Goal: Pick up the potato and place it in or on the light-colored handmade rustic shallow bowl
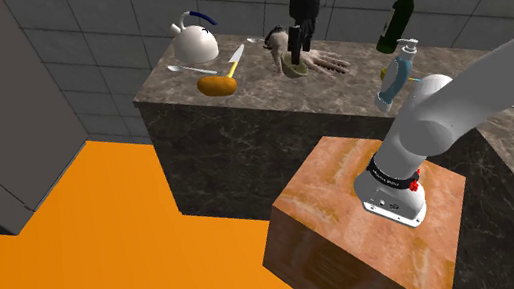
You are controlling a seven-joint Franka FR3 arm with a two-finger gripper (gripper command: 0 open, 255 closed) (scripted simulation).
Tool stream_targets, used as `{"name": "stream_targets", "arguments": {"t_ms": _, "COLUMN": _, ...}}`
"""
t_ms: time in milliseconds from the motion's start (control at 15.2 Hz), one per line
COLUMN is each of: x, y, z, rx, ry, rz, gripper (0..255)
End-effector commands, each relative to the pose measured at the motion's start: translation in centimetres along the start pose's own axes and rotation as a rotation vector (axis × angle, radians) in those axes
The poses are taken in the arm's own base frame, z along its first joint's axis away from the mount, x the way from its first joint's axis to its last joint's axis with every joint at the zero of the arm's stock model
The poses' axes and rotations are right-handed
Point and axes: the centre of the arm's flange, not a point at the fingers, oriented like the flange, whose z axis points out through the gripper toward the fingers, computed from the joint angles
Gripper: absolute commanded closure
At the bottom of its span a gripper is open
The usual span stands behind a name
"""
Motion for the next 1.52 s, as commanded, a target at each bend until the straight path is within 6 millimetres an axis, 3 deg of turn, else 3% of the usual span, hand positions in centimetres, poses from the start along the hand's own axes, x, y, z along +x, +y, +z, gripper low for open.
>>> {"name": "stream_targets", "arguments": {"t_ms": 0, "x": 2.6, "y": 0.4, "z": 1.1, "rx": 0.001, "ry": 0.005, "rz": -0.038, "gripper": 0}}
{"name": "stream_targets", "arguments": {"t_ms": 660, "x": 14.5, "y": 0.6, "z": 5.9, "rx": 0.007, "ry": 0.029, "rz": -0.22, "gripper": 0}}
{"name": "stream_targets", "arguments": {"t_ms": 1320, "x": 26.4, "y": -1.5, "z": 10.4, "rx": 0.012, "ry": 0.052, "rz": -0.402, "gripper": 0}}
{"name": "stream_targets", "arguments": {"t_ms": 1452, "x": 26.4, "y": -1.5, "z": 10.9, "rx": 0.012, "ry": 0.052, "rz": -0.403, "gripper": 0}}
